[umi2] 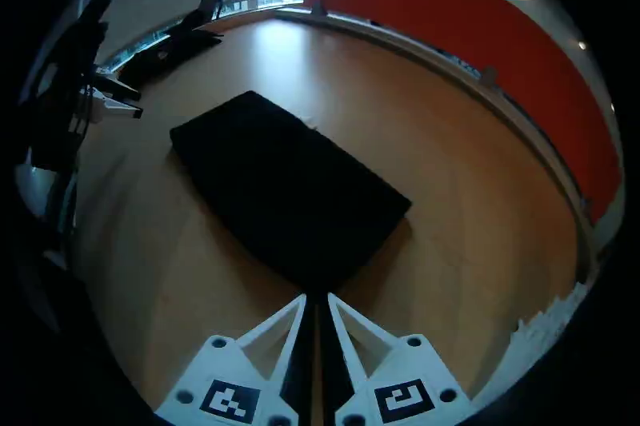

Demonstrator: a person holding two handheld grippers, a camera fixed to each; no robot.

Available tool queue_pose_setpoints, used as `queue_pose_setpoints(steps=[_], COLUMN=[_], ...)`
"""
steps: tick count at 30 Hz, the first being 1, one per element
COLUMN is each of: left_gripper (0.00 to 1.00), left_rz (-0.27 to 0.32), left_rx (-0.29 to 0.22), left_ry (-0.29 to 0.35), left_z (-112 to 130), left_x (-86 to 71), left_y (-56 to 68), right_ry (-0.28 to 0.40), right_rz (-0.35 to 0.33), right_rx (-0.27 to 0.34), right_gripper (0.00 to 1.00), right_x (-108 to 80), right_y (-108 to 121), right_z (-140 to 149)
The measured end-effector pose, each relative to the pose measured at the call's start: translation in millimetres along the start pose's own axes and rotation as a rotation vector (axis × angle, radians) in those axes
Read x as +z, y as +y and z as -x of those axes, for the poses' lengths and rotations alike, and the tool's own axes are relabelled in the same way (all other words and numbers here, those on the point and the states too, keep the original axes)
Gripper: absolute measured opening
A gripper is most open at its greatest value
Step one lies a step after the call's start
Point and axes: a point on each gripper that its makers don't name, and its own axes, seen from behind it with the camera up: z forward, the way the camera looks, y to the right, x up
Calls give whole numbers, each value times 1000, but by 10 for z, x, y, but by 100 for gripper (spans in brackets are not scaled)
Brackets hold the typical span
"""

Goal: Fold towel

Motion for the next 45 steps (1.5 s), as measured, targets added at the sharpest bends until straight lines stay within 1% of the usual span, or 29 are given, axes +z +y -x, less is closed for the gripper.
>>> queue_pose_setpoints(steps=[6,15,24,30,36,45], left_gripper=[97,97,97,97,97,97], left_rz=[-1,-4,-6,-3,-3,-1], left_rx=[0,-1,-1,-1,-2,-13], left_ry=[4,7,8,13,13,16], left_z=[-27,-36,-30,-45,-36,-47], left_x=[-5,-17,-33,-40,-46,-64], left_y=[2,13,24,50,66,66], right_ry=[35,89,131,152,156,155], right_rz=[31,68,109,123,122,92], right_rx=[-35,-72,-110,-133,-147,-167], right_gripper=[5,5,4,4,4,4], right_x=[-124,-330,-545,-664,-683,-596], right_y=[100,204,316,354,348,222], right_z=[-203,-473,-685,-801,-833,-874])
